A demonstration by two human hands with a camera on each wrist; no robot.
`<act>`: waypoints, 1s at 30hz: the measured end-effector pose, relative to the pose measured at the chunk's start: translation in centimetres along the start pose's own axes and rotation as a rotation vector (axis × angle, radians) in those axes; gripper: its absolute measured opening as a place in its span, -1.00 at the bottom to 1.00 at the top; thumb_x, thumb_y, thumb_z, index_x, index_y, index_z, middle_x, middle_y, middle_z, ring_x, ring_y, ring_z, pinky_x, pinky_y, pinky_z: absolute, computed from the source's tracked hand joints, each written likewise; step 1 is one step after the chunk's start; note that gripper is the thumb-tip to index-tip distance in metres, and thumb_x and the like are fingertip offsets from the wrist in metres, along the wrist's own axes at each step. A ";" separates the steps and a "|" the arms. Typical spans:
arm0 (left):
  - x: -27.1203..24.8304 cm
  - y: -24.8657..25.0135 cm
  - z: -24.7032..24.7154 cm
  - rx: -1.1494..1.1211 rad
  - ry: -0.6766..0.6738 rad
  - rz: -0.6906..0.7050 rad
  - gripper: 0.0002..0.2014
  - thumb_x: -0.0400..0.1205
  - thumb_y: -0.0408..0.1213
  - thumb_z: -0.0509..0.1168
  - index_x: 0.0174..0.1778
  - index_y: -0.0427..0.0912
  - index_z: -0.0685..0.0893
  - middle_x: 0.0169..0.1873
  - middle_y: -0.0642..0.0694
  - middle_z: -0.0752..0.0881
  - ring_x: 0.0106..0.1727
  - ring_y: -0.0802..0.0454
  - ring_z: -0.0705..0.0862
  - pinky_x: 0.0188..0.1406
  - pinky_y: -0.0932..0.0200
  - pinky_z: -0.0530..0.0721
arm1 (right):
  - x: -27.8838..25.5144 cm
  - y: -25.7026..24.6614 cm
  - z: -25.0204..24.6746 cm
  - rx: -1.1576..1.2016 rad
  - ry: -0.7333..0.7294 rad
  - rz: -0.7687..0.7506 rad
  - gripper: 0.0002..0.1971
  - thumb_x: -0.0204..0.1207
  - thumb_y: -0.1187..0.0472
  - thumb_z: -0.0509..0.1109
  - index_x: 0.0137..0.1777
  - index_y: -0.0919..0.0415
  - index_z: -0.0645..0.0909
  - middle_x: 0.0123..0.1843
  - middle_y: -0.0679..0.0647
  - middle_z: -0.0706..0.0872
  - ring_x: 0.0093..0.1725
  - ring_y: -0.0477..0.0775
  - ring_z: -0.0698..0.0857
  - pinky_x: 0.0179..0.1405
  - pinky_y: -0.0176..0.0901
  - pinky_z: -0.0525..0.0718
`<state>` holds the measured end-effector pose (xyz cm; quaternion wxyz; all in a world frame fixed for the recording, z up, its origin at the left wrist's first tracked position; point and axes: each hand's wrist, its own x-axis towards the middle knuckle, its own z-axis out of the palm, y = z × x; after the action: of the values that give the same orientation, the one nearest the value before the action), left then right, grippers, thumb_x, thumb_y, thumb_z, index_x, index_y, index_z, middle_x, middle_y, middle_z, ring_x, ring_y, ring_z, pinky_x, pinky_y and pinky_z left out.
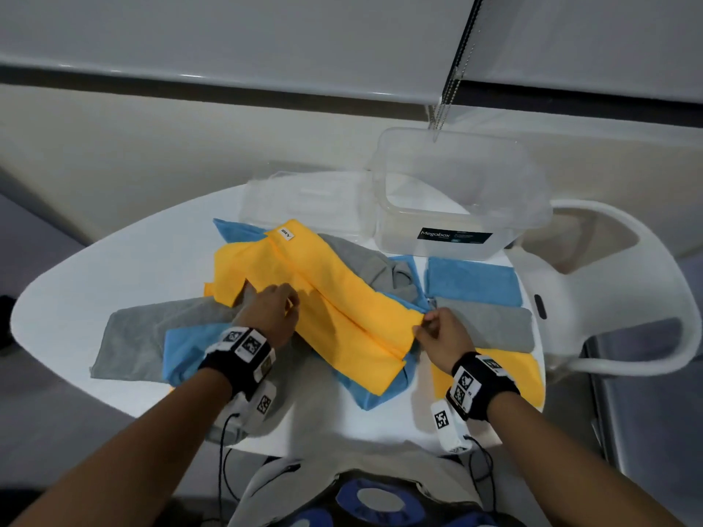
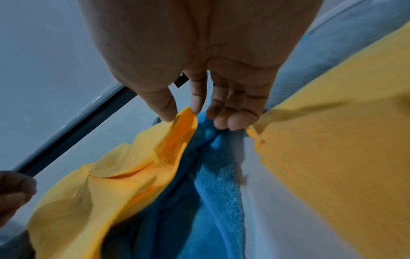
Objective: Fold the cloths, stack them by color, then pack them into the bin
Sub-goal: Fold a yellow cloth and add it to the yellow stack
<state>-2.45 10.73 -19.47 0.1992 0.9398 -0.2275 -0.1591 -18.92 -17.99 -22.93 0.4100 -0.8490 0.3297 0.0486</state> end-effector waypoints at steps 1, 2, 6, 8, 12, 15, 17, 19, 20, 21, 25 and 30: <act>-0.8 0.4 0.6 0.011 -0.034 0.025 -0.93 0.63 -0.19 0.27 0.00 -0.03 0.59 -0.09 -0.03 0.61 -0.12 -0.03 0.61 -0.10 0.02 0.61 | 0.5 -0.3 -0.1 0.003 0.016 -0.025 -0.71 0.51 0.12 0.50 0.06 0.16 0.44 -0.07 0.04 0.58 -0.04 0.10 0.60 -0.11 -0.20 0.47; -1.5 0.9 1.2 0.015 -0.073 0.067 -0.92 0.63 -0.20 0.27 0.02 -0.03 0.59 -0.07 -0.03 0.61 -0.11 -0.04 0.62 -0.10 0.00 0.63 | 1.1 -0.5 -0.1 0.000 0.026 -0.044 -0.67 0.50 0.11 0.51 0.08 0.15 0.41 -0.02 0.06 0.58 -0.01 0.10 0.60 -0.03 -0.18 0.48; -3.8 2.8 4.4 0.123 -0.206 0.269 -0.79 0.55 -0.26 0.30 0.10 -0.04 0.59 0.12 -0.07 0.60 0.12 -0.13 0.57 0.02 -0.02 0.58 | 2.6 -1.4 -0.1 -0.053 -0.088 -0.050 -0.64 0.55 0.07 0.46 0.17 0.13 0.38 0.10 0.02 0.59 0.06 0.03 0.57 0.06 -0.21 0.45; -4.6 3.8 6.0 0.210 -0.232 0.330 -0.65 0.50 -0.27 0.34 0.21 0.00 0.53 0.28 -0.08 0.52 0.25 -0.17 0.50 0.16 -0.08 0.51 | 2.9 -1.7 -0.1 -0.060 -0.161 -0.045 -0.62 0.55 0.10 0.47 0.25 0.17 0.41 0.10 0.03 0.60 0.07 0.02 0.58 0.06 -0.22 0.45; -5.9 5.0 8.5 0.315 -0.277 0.340 -0.34 0.30 -0.16 0.50 0.29 0.11 0.38 0.37 -0.12 0.48 0.31 -0.21 0.54 0.16 -0.22 0.59 | 3.4 -1.5 -0.6 -0.135 -0.202 -0.163 -0.61 0.47 0.25 0.52 0.23 0.11 0.47 0.11 0.05 0.63 0.12 0.05 0.61 0.06 -0.15 0.54; -6.0 5.5 9.3 0.353 -0.230 0.332 -0.33 0.13 -0.15 0.57 0.15 0.15 0.47 0.23 -0.05 0.59 0.14 -0.12 0.68 -0.04 -0.12 0.71 | 3.6 -1.7 -1.2 -0.161 -0.214 -0.271 -0.54 0.35 0.37 0.54 0.20 0.09 0.48 0.22 0.09 0.52 0.16 0.04 0.58 0.20 -0.07 0.61; -6.1 5.5 9.5 0.300 -0.162 0.326 -0.38 0.14 -0.22 0.57 0.07 0.15 0.46 0.13 0.04 0.65 0.07 -0.04 0.73 -0.08 -0.06 0.69 | 3.4 -1.9 -1.6 -0.166 -0.254 -0.320 -0.52 0.35 0.40 0.52 0.20 0.07 0.46 0.24 0.10 0.39 0.04 0.02 0.57 0.11 -0.21 0.60; -6.4 5.3 9.5 0.207 -0.117 0.290 -0.46 0.26 -0.31 0.51 0.09 0.12 0.47 0.09 0.07 0.70 0.09 0.01 0.74 -0.03 -0.08 0.65 | 3.0 -2.2 -2.0 -0.184 -0.320 -0.360 -0.53 0.38 0.40 0.49 0.17 -0.01 0.42 0.23 0.05 0.31 -0.17 0.02 0.58 -0.13 -0.40 0.54; -6.7 5.1 9.4 0.173 -0.106 0.267 -0.50 0.35 -0.35 0.46 0.13 0.11 0.49 0.11 0.06 0.71 0.14 0.01 0.73 0.03 -0.10 0.63 | 2.7 -2.2 -2.1 -0.198 -0.364 -0.380 -0.53 0.39 0.39 0.47 0.14 -0.06 0.40 0.21 0.03 0.30 -0.26 0.05 0.58 -0.23 -0.40 0.50; -6.9 4.8 9.5 0.158 -0.111 0.248 -0.56 0.45 -0.36 0.39 0.20 0.09 0.52 0.17 0.04 0.70 0.22 0.01 0.70 0.13 -0.13 0.58 | 2.4 -2.1 -2.3 -0.216 -0.417 -0.405 -0.53 0.40 0.38 0.46 0.11 -0.13 0.37 0.18 0.02 0.31 -0.32 0.06 0.57 -0.29 -0.36 0.46; -8.7 3.4 9.6 0.116 -0.132 0.254 -0.71 0.70 -0.17 0.01 0.30 0.15 0.44 0.29 0.00 0.67 0.33 -0.02 0.63 0.21 -0.15 0.50 | 1.4 -0.7 -2.5 -0.200 -0.691 -0.475 -0.54 0.42 0.48 0.38 0.03 -0.13 0.39 -0.16 0.02 0.37 -0.40 -0.14 0.38 -0.37 -0.17 0.62; -10.3 1.8 10.5 0.077 -0.233 0.271 -0.46 0.52 -0.37 0.24 0.41 0.11 0.41 0.37 0.00 0.61 0.42 -0.04 0.57 0.18 -0.22 0.53 | 1.2 0.6 -2.1 -0.131 -0.777 -0.359 -0.61 0.57 0.40 0.36 0.27 -0.06 0.51 -0.10 0.06 0.36 -0.33 -0.02 0.50 -0.22 -0.12 0.78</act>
<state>-15.93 11.19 -25.69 0.1551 0.8827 -0.3796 -0.2296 -18.77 -20.42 -22.36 0.4507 -0.8359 -0.0060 0.3133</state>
